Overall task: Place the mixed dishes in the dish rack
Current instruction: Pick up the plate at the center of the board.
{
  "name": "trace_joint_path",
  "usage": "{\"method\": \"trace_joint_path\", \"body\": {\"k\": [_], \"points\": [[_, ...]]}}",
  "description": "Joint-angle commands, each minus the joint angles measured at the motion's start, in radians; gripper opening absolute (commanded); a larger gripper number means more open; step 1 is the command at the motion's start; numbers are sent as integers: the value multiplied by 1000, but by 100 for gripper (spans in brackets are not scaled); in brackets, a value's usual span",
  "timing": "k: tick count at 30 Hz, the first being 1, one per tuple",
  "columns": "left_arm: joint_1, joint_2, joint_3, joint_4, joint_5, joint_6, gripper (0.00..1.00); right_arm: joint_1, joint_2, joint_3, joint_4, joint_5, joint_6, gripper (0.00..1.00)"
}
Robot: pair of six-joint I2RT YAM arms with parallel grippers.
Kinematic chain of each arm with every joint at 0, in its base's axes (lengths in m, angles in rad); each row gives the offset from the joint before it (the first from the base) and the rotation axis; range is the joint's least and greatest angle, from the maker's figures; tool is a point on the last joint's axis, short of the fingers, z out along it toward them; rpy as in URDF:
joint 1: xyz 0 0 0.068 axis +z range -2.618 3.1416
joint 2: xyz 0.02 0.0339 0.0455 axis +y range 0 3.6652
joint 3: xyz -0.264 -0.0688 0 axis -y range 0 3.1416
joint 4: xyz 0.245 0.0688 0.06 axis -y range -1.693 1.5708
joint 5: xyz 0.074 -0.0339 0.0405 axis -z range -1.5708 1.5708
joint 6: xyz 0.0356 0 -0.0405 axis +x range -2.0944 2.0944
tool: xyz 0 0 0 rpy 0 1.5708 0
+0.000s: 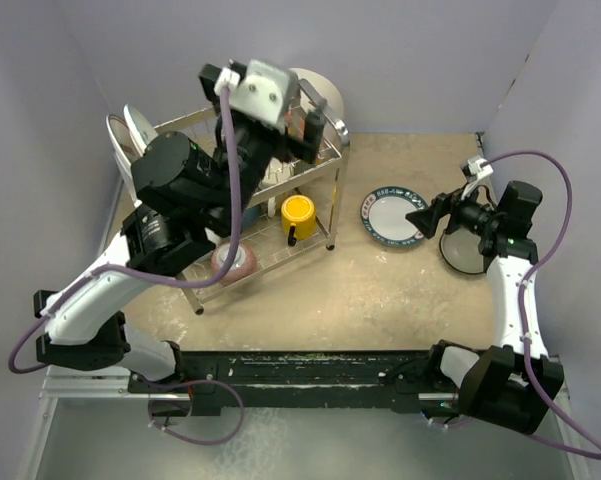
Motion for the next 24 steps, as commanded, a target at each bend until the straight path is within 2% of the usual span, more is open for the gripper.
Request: {"method": "trace_joint_path", "body": {"k": [1,5,8,11,13,17,21,24], "points": [[5,-119,-168,-84,507,-221,99,-4,-9,38,-13,-33,-59,97],[5,-218,-452,61,649,-326,99,-5,7,47,-7,-82,-70,98],[5,-309,-704,232,741,-413,99,-5,41,61,-22,-113,-106,100],[5,-354,-889,332,789,-487,99,-4,64,86,-76,-140,-168,100],[5,-366,-945,333,801,-533,99,-5,68,89,-95,-164,-204,100],[5,-374,-1083,445,845,-617,99,-4,62,60,-30,-159,-228,100],[5,-378,-1209,546,850,-680,99,-5,66,51,37,-85,-210,100],[5,-380,-1294,630,828,-726,99,-5,98,55,99,-10,-139,100]]}}
